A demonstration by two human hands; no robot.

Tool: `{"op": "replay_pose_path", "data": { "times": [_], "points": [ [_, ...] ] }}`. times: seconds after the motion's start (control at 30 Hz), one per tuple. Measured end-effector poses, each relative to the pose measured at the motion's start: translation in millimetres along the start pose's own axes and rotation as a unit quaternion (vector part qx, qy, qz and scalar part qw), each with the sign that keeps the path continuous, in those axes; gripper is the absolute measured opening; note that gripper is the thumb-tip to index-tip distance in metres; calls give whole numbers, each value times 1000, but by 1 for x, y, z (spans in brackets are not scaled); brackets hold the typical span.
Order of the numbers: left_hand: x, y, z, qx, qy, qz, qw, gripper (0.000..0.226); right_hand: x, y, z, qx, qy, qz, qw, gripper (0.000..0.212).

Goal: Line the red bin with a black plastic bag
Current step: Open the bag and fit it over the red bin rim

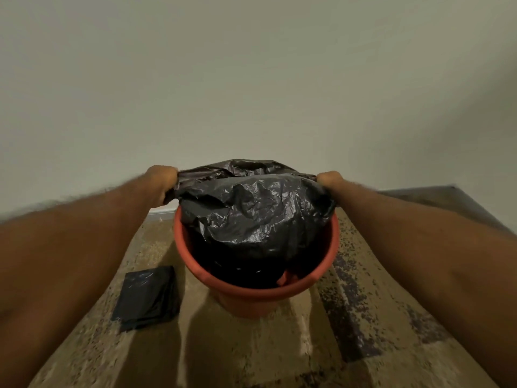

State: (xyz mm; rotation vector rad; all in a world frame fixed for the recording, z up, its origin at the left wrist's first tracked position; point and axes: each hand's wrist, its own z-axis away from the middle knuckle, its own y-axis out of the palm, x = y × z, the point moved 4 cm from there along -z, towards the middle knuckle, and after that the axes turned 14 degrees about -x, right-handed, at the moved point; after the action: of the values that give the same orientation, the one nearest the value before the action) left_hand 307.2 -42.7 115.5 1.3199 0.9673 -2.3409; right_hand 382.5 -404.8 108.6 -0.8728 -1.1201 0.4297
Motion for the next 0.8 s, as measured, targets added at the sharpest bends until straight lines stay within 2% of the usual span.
{"op": "replay_pose_path", "data": {
  "times": [0.07,0.13,0.2,0.27,0.33,0.4,0.5,0.53,0.6,0.63,0.67,0.7,0.73,0.77,0.8],
  "points": [
    [15,-3,-12,-4,-8,-17,1000,27,-4,1,3,41,-26,47,998,25],
    [50,4,-50,32,-34,-50,998,17,-14,1,10,88,-17,38,995,17],
    [75,5,-66,59,-45,-114,991,15,-29,1,19,138,25,-8,990,35],
    [75,-9,-31,71,-58,-162,983,26,-35,0,26,185,27,-42,981,50],
    [72,-11,-1,122,-82,-186,971,36,-39,-2,25,187,30,-36,981,57],
    [71,-10,8,165,-83,-165,969,39,-41,-2,19,156,15,47,986,47],
    [62,-15,16,157,-64,-127,977,31,-38,-1,15,161,16,86,983,25],
    [57,-17,13,126,-36,-125,984,28,-34,-5,11,141,1,76,987,20],
    [37,-29,7,-7,117,-140,983,31,-18,-27,4,-8,-70,37,997,26],
    [25,-36,12,-66,219,-134,964,31,-7,-42,8,-101,-122,3,987,32],
    [13,-43,27,-88,314,-107,939,29,6,-55,20,-155,-186,-29,970,33],
    [4,-46,42,-78,384,-76,917,26,19,-63,37,-157,-255,-48,953,31],
    [-1,-47,56,-44,435,-57,898,24,28,-64,55,-115,-320,-47,939,31],
    [-3,-46,68,2,478,-67,876,26,34,-62,73,-52,-370,-28,927,33],
    [-3,-43,77,47,511,-123,849,31,36,-56,90,15,-398,14,917,37]
  ]
}}
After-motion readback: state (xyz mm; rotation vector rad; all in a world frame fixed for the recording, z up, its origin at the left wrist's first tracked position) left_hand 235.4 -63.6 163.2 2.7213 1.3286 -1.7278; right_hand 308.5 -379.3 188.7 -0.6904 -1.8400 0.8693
